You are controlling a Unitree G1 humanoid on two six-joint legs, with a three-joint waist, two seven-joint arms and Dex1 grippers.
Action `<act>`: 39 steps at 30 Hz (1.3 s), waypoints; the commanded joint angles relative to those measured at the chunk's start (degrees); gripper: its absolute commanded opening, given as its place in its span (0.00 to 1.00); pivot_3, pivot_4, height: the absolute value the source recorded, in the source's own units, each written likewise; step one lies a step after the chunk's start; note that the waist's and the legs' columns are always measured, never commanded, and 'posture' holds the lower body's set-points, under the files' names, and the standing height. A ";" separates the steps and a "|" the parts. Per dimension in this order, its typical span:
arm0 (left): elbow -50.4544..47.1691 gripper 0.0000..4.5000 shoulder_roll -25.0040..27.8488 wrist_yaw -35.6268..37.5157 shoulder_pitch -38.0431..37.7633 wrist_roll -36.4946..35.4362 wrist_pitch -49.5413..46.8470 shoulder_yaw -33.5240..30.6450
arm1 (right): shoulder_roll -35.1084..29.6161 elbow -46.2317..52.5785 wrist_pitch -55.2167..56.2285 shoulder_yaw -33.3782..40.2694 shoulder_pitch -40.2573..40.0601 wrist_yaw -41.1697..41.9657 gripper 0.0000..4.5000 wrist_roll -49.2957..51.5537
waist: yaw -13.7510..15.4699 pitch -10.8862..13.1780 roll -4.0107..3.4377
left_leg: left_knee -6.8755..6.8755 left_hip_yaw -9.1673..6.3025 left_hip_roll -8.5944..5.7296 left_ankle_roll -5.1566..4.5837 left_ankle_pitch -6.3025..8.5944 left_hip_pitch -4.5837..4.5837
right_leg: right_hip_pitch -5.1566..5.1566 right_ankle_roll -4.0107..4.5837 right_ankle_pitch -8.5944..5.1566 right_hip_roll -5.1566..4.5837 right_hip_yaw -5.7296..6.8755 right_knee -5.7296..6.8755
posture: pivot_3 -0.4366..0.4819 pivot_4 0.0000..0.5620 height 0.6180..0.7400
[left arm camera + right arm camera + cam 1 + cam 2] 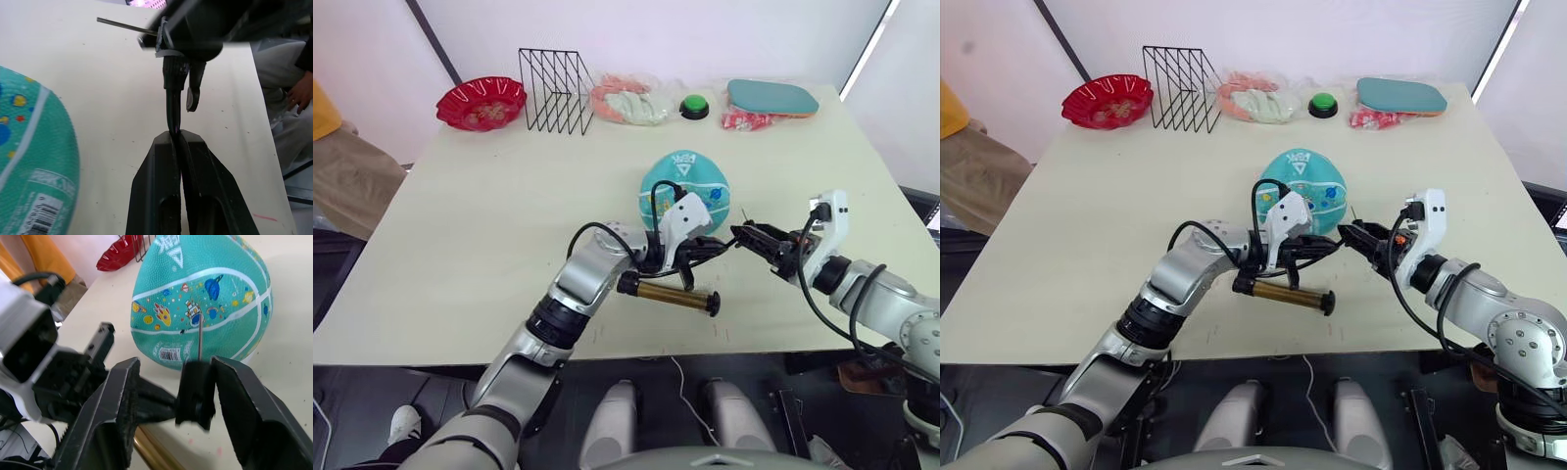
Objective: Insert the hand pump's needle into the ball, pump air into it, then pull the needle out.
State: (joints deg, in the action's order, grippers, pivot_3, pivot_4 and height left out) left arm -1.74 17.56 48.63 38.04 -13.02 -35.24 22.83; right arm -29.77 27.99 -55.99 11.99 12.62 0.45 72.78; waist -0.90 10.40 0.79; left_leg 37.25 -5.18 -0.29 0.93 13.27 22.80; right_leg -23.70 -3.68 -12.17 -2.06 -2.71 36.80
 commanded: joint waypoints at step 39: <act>-5.15 0.00 -0.29 -1.49 -1.05 -0.56 -2.46 -2.04 | 1.00 0.49 2.89 1.21 -0.80 -2.83 0.61 3.34 | -0.02 -0.05 -0.19 | 0.15 -2.06 -0.60 0.12 -0.09 0.85 | 0.17 0.47 -1.24 -0.49 1.62 1.07 | 0.48 0.27 1.00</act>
State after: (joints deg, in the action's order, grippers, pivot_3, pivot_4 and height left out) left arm -4.21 17.36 47.08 36.87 -13.17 -38.31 21.52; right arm -28.92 27.86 -54.34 12.21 11.24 -2.78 75.30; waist -0.91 10.35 0.60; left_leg 37.40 -7.20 -0.89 1.05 13.18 23.64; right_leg -23.54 -3.21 -13.40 -2.55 -1.12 37.88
